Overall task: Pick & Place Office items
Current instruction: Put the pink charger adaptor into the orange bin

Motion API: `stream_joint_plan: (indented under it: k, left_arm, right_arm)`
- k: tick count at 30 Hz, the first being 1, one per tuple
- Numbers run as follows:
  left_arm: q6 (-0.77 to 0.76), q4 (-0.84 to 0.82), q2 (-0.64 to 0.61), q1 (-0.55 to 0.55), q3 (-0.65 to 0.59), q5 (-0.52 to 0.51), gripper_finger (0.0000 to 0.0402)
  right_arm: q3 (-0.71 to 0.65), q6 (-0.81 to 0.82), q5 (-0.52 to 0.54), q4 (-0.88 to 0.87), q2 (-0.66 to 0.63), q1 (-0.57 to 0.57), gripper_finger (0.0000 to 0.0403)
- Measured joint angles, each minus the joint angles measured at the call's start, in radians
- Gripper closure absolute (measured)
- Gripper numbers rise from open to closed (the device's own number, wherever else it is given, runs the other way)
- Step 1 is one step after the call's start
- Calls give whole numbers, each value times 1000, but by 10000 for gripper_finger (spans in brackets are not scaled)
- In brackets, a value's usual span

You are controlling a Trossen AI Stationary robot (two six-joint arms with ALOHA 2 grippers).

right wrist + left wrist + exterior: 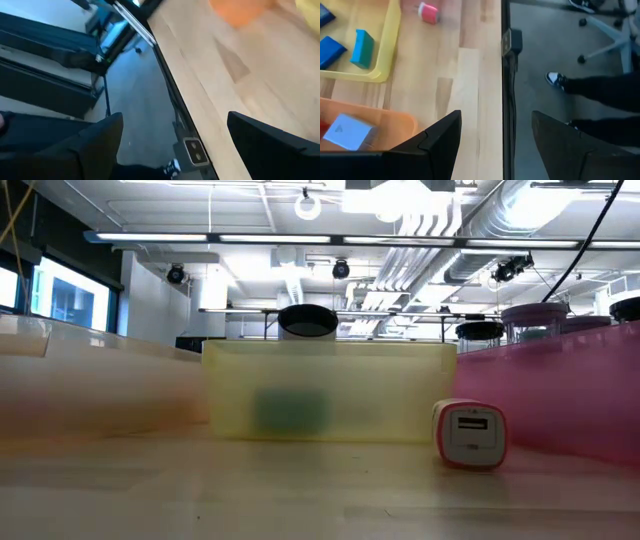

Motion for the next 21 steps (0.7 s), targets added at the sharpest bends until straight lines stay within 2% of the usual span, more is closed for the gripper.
stream_joint_plan:
  k: [5, 13, 21]
  left_arm:
    - [0, -22, 0, -17, 0, 34, 170]
    - [-48, -97, -1, -31, 0, 89, 170]
    - [-47, -162, -2, -39, 0, 90, 169]
  right_arm:
    - [0, 122, -68, -6, 27, -23, 55]
    - [0, 297, -75, -139, 30, -51, 55]
    - [0, 423, -118, -244, 30, -63, 55]
